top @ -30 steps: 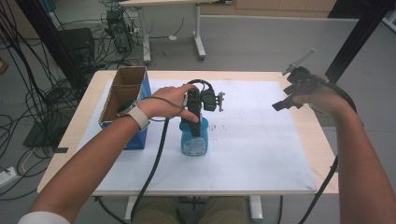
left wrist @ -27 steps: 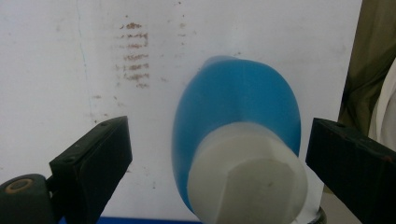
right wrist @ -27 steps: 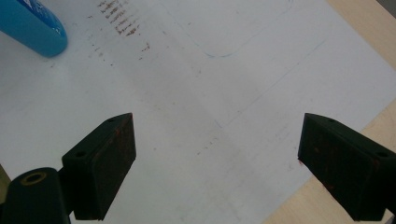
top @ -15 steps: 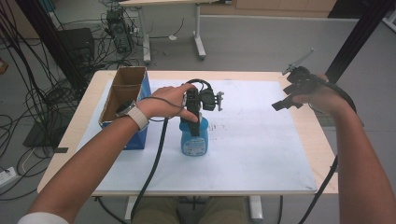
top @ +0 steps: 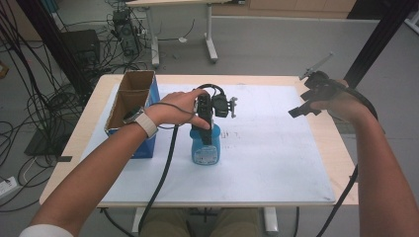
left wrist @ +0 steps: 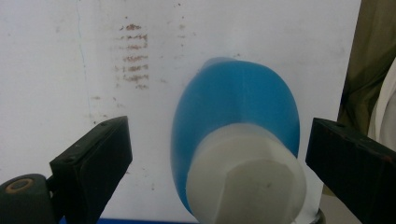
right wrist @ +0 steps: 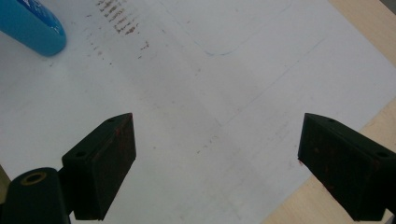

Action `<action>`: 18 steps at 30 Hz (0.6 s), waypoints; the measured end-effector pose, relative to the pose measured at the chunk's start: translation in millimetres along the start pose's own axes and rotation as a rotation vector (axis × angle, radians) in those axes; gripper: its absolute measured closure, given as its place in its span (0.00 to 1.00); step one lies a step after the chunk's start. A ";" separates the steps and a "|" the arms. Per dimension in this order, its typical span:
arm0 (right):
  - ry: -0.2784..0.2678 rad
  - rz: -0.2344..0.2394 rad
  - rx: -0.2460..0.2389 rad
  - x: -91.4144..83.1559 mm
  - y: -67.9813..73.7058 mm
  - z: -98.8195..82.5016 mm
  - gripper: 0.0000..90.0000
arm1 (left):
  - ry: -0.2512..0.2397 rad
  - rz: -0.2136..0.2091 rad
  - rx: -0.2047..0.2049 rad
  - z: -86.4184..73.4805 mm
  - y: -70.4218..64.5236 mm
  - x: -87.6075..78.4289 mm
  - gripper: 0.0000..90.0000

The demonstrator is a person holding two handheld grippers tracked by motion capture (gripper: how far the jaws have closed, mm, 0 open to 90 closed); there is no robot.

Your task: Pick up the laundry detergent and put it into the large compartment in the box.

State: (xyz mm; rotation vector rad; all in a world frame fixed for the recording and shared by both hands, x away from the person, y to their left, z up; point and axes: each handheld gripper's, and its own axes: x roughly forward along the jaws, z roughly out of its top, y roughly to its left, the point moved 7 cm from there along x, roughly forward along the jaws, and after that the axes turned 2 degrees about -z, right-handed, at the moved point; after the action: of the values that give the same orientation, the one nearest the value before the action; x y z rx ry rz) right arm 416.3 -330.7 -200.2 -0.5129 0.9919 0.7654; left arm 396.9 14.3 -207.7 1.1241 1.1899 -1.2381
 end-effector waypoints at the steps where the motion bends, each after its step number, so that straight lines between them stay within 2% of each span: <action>1: -0.001 0.000 0.001 -0.1 0.0 0.0 0.13 | 0.000 0.000 0.001 0.1 -0.2 -0.1 0.08; 18: -0.003 -0.003 0.003 -2.4 -0.7 -2.4 0.13 | -0.001 -0.001 0.000 0.5 -1.0 0.6 0.08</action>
State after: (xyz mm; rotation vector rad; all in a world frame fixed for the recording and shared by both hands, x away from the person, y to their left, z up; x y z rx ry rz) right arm 414.7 -333.6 -199.2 -0.5106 0.9887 0.7616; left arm 395.8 13.7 -208.3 1.1231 1.1898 -1.2387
